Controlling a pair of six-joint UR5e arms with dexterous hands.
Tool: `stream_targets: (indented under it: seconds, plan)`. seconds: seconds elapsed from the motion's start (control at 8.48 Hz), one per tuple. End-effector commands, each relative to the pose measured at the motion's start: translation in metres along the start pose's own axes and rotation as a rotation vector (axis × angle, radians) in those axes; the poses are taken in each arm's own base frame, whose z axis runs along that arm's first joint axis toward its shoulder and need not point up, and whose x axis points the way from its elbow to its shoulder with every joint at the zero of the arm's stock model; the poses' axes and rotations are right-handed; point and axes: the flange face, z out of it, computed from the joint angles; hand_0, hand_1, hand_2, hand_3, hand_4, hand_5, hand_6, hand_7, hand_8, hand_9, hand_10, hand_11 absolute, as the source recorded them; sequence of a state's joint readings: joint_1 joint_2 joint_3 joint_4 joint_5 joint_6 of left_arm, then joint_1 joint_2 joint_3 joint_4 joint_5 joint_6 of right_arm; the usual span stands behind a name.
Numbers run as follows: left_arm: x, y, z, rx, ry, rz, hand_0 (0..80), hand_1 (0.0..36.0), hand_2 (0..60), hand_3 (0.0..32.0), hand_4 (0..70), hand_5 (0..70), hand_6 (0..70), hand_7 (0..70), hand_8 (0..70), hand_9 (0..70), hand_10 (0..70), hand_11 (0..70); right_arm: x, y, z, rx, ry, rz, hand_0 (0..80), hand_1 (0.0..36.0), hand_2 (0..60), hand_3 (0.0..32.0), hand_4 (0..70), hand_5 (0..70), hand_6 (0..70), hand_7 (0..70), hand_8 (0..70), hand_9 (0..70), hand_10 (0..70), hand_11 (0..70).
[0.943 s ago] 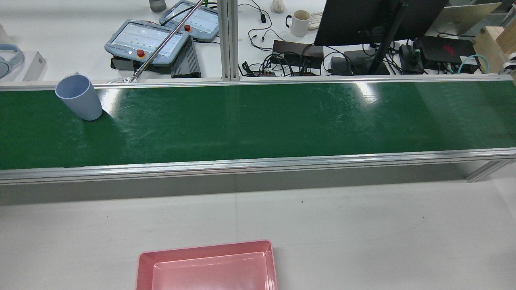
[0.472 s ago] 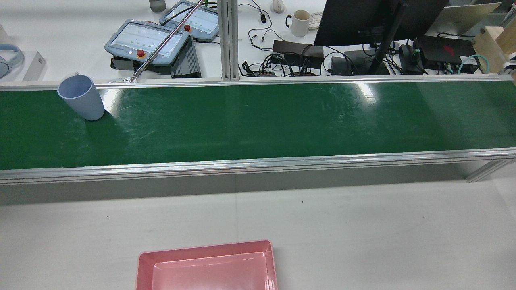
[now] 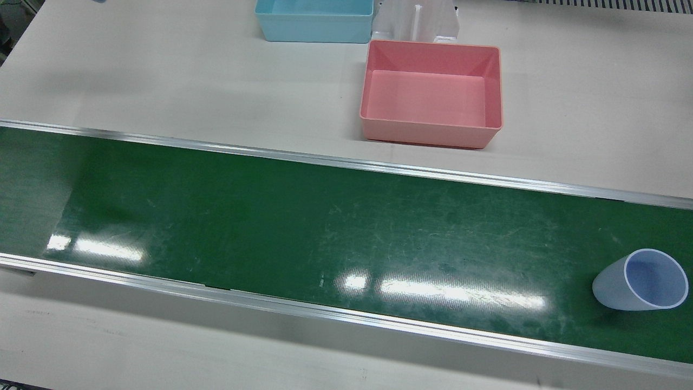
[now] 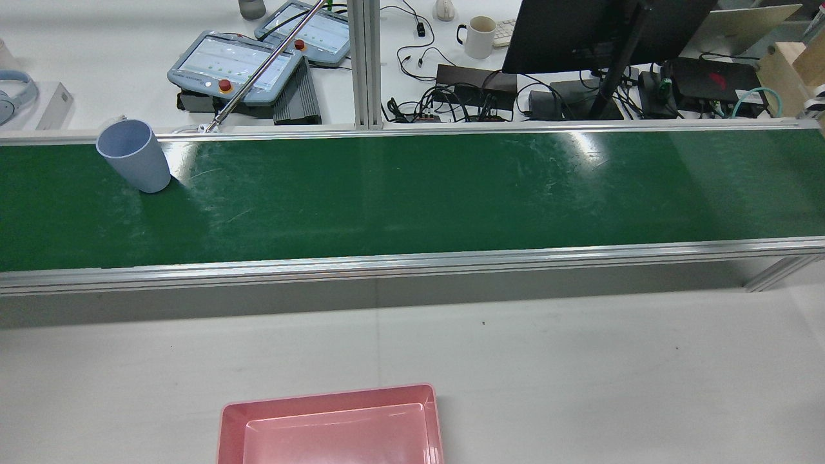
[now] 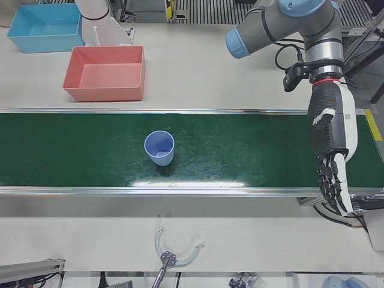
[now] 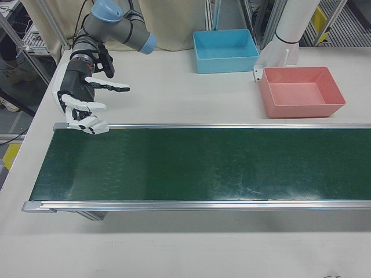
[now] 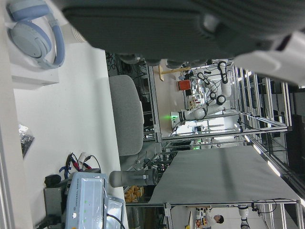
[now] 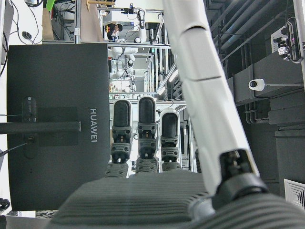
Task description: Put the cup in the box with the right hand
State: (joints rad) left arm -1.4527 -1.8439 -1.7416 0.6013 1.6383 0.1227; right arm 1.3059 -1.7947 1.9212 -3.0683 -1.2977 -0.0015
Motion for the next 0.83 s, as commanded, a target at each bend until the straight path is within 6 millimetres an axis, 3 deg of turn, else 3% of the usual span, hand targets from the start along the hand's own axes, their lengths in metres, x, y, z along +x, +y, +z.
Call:
stream_targets:
  seconds: [0.0, 0.12, 0.24, 0.35, 0.47, 0.59, 0.71]
  plan:
    - [0.0, 0.0004, -0.0001, -0.001, 0.0, 0.0, 0.0, 0.0, 0.0, 0.0, 0.0, 0.0, 0.0, 0.0, 0.0, 0.0, 0.0, 0.0, -0.0005, 0.0009, 0.0005, -0.006, -0.003, 0.0, 80.0, 29.8, 0.0, 0.0, 25.3, 15.1, 16.2, 55.9, 30.8, 39.1, 24.8, 38.5]
    - [0.0, 0.0004, -0.0001, -0.001, 0.0, 0.0, 0.0, 0.0, 0.0, 0.0, 0.0, 0.0, 0.0, 0.0, 0.0, 0.0, 0.0, 0.0, 0.0002, 0.0055, 0.0018, -0.016, 0.0, -0.002, 80.0, 28.3, 0.0, 0.0, 18.0, 15.3, 15.2, 51.8, 30.7, 34.8, 23.6, 36.7]
    - [0.0, -0.0002, 0.0001, 0.001, 0.0, 0.0, 0.0, 0.0, 0.0, 0.0, 0.0, 0.0, 0.0, 0.0, 0.0, 0.0, 0.0, 0.0, 0.0003, 0.0056, 0.0018, -0.016, 0.002, -0.002, 80.0, 28.2, 0.0, 0.0, 16.0, 15.4, 14.8, 49.6, 31.5, 33.1, 23.1, 35.8]
    - [0.0001, -0.0003, 0.0001, 0.001, 0.001, 0.0, 0.0, 0.0, 0.0, 0.0, 0.0, 0.0, 0.0, 0.0, 0.0, 0.0, 0.0, 0.0, 0.0001, 0.0047, 0.0015, -0.013, 0.0, -0.001, 80.0, 31.9, 1.8, 1.2, 13.3, 15.8, 11.3, 38.2, 29.6, 27.7, 20.6, 32.4]
    - [-0.0008, 0.0, 0.0005, -0.001, -0.001, 0.0, 0.0, 0.0, 0.0, 0.0, 0.0, 0.0, 0.0, 0.0, 0.0, 0.0, 0.0, 0.0, -0.0005, 0.0049, 0.0015, -0.015, -0.001, -0.001, 80.0, 32.9, 3.7, 3.8, 15.0, 15.5, 11.1, 39.7, 28.9, 28.9, 19.2, 30.4]
    - [0.0, -0.0001, 0.0002, -0.001, 0.0, 0.0, 0.0, 0.0, 0.0, 0.0, 0.0, 0.0, 0.0, 0.0, 0.0, 0.0, 0.0, 0.0, -0.0006, 0.0041, 0.0014, -0.013, -0.001, -0.002, 80.0, 36.0, 34.2, 0.0, 27.0, 18.1, 18.4, 61.8, 37.5, 45.1, 30.0, 45.6]
    - [0.0, -0.0001, 0.0002, -0.001, 0.0, 0.0, 0.0, 0.0, 0.0, 0.0, 0.0, 0.0, 0.0, 0.0, 0.0, 0.0, 0.0, 0.0, -0.0001, 0.0027, 0.0012, -0.012, -0.001, -0.002, 80.0, 36.0, 60.0, 0.0, 27.4, 20.5, 21.6, 68.1, 40.4, 50.0, 36.8, 54.9]
